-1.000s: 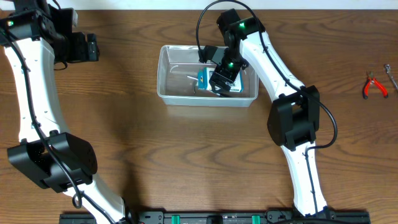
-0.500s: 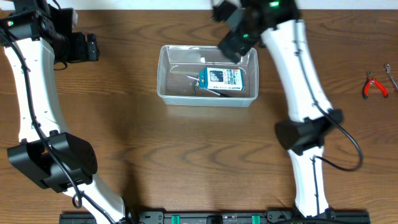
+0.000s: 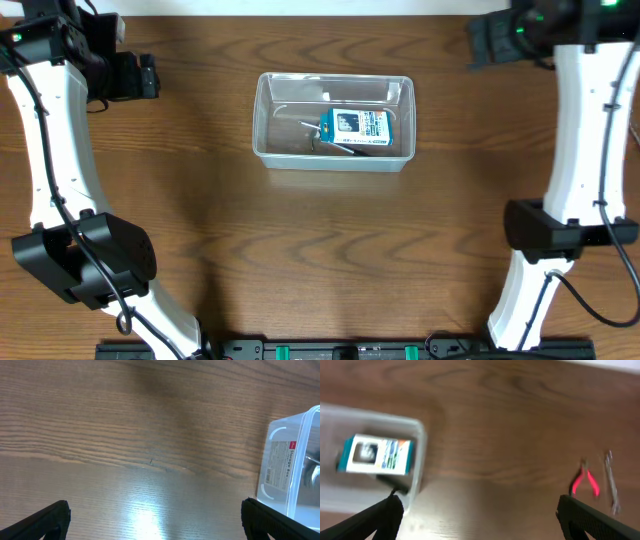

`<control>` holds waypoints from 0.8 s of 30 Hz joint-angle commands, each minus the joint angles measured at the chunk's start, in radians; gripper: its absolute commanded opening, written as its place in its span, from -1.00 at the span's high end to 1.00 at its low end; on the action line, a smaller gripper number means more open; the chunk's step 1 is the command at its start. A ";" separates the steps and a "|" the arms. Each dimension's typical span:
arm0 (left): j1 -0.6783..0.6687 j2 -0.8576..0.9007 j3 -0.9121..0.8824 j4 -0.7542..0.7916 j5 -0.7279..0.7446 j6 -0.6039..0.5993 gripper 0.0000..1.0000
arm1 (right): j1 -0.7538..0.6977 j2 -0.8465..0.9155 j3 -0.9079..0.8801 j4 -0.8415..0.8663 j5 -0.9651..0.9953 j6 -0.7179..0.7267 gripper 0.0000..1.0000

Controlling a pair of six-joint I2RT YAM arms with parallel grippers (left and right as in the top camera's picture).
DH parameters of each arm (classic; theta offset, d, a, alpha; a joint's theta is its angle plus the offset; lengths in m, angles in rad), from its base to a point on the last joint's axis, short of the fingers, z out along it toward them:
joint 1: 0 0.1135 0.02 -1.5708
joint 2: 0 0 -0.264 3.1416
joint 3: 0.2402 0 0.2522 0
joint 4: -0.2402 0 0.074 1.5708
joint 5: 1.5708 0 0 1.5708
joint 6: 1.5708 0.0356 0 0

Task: Pack container
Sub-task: 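Move the right gripper right toward the red-handled pliers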

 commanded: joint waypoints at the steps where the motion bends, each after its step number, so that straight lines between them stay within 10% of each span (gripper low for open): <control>1: 0.003 -0.003 0.001 -0.003 -0.008 0.005 -0.96 | -0.069 -0.058 -0.040 -0.005 0.021 0.166 -0.97; 24: 0.003 -0.003 0.001 -0.003 -0.008 0.005 -0.96 | -0.316 -0.126 -0.631 0.234 0.003 0.373 -0.98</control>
